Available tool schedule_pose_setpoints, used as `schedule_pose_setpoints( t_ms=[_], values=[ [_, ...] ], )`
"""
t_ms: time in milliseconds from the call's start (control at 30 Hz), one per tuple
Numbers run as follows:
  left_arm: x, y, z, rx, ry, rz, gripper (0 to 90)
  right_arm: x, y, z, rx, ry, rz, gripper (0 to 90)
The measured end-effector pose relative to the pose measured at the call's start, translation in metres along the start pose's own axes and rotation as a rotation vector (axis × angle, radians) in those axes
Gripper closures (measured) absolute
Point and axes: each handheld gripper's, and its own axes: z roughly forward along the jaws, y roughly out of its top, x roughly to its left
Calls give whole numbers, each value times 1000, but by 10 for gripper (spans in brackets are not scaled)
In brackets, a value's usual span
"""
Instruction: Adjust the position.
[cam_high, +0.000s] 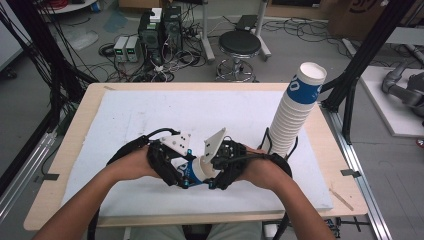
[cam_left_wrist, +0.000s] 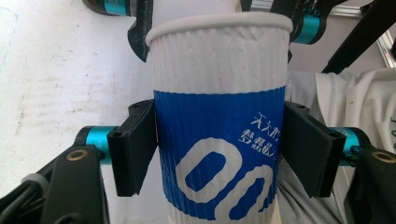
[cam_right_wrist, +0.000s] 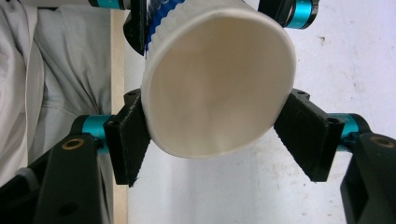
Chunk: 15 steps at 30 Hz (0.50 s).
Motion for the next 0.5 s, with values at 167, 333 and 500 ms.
schedule_pose_setpoints(
  t_ms=[167, 333, 500],
  values=[
    [-1, -1, 1, -1, 7, 6, 315, 0, 1, 0, 11, 0, -1, 300],
    [-2, -3, -2, -47, 30, 21, 305, -2, -2, -4, -33, -1, 24, 252],
    [-1, -13, -5, -145, 44, 3, 292, -6, -13, -13, -186, 0, 85, 222]
  ],
)
